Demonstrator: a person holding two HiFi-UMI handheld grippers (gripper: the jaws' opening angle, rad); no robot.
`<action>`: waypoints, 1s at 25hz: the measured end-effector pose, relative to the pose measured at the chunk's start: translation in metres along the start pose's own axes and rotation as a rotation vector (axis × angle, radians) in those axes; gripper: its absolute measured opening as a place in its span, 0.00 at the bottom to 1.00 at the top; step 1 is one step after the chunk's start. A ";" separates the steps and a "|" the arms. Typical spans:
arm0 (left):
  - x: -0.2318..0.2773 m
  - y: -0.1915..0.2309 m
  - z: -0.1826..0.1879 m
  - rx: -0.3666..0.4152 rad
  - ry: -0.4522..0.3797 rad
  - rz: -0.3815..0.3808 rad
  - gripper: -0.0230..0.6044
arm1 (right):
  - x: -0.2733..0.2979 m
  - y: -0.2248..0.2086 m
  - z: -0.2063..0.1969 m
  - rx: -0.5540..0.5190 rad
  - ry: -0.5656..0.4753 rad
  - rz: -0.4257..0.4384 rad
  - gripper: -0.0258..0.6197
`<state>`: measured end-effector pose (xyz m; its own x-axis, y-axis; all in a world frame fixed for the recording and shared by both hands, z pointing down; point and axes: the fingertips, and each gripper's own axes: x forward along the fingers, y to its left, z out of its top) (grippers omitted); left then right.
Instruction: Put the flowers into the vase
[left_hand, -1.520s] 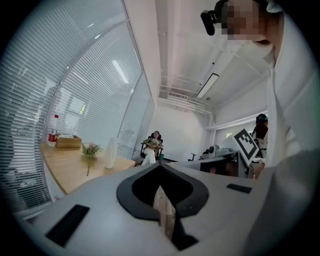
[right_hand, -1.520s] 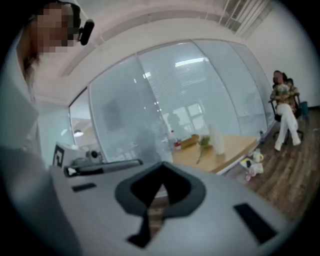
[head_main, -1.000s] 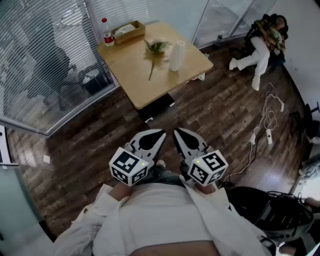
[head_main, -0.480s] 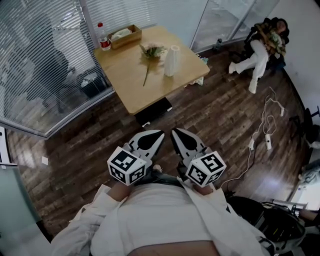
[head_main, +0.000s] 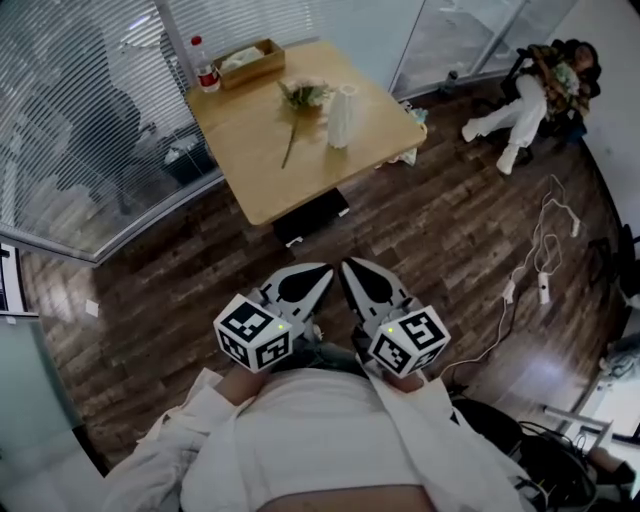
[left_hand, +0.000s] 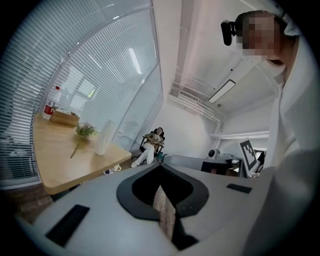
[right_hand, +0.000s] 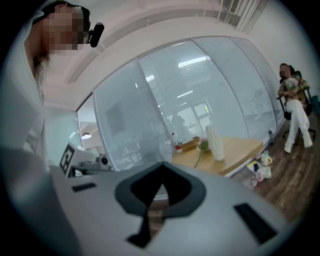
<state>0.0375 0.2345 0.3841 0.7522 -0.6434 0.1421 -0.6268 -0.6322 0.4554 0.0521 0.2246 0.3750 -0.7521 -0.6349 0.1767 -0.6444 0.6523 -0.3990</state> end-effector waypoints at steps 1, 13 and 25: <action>0.003 0.004 0.002 0.002 0.000 0.004 0.05 | 0.003 -0.004 0.002 0.002 -0.002 -0.003 0.06; 0.070 0.097 0.053 -0.027 -0.030 0.012 0.05 | 0.082 -0.085 0.040 -0.008 0.006 -0.067 0.06; 0.126 0.204 0.129 -0.059 -0.049 0.025 0.05 | 0.181 -0.152 0.100 -0.019 0.009 -0.099 0.06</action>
<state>-0.0223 -0.0311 0.3820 0.7246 -0.6800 0.1117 -0.6311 -0.5898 0.5038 0.0275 -0.0310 0.3772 -0.6856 -0.6931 0.2225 -0.7182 0.5941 -0.3623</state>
